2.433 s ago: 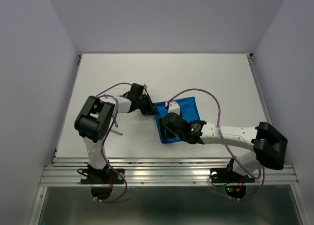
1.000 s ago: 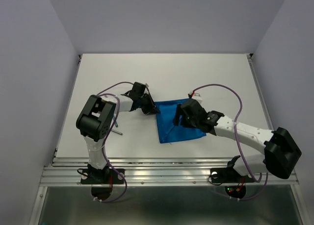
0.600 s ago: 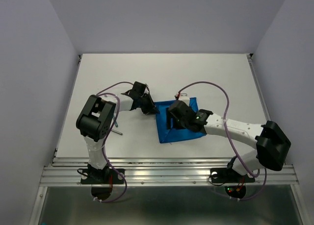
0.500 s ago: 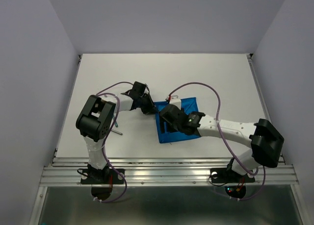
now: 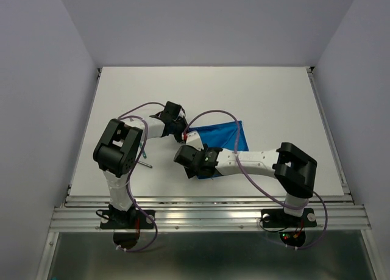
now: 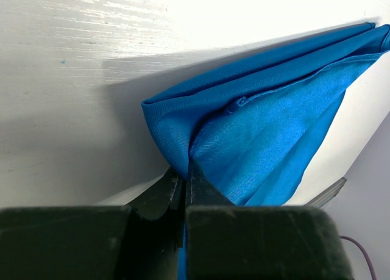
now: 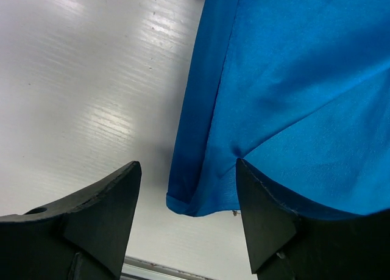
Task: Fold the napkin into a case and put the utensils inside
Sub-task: Pick up the upper triangle-folded napkin from the center of the board.
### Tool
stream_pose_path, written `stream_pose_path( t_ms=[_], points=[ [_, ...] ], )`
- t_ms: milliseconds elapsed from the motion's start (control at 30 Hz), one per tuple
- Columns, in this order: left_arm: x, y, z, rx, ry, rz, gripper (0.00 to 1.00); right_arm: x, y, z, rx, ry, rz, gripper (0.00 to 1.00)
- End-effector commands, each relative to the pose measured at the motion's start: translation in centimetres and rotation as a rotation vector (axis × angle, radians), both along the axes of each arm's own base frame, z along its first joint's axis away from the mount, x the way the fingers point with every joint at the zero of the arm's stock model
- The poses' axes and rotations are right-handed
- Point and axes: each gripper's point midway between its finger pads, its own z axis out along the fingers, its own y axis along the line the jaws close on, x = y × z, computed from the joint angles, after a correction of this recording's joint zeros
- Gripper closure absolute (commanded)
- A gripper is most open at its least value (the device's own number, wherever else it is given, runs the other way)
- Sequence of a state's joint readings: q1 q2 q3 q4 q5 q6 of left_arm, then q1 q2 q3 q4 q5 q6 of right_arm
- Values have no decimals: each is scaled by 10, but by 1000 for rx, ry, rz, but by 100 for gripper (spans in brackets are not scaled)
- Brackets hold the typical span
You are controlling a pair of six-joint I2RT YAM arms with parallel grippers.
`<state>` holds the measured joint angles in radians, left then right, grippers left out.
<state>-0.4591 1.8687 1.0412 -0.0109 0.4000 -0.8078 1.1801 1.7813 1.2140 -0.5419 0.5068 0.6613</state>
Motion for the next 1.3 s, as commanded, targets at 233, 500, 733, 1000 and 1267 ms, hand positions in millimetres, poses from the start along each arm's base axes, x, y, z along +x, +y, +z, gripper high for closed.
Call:
stream_pose_path(
  t_ms=[233, 500, 733, 1000, 1267],
  points=[
    [6, -5, 28, -24, -56, 1, 100, 8, 10, -1, -111, -101, -3, 42],
    [6, -4, 27, -23, -52, 9, 100, 9, 13, 1, -181, -158, 3, 45],
    [6, -4, 26, -20, -48, 10, 100, 5, 17, -4, -261, -208, 33, 44],
    [7, -4, 29, -23, -51, 11, 100, 7, 12, -9, -394, -295, 35, 52],
    [5, -3, 28, -20, -48, 10, 100, 10, 3, -18, -454, -319, 5, 54]
  ],
)
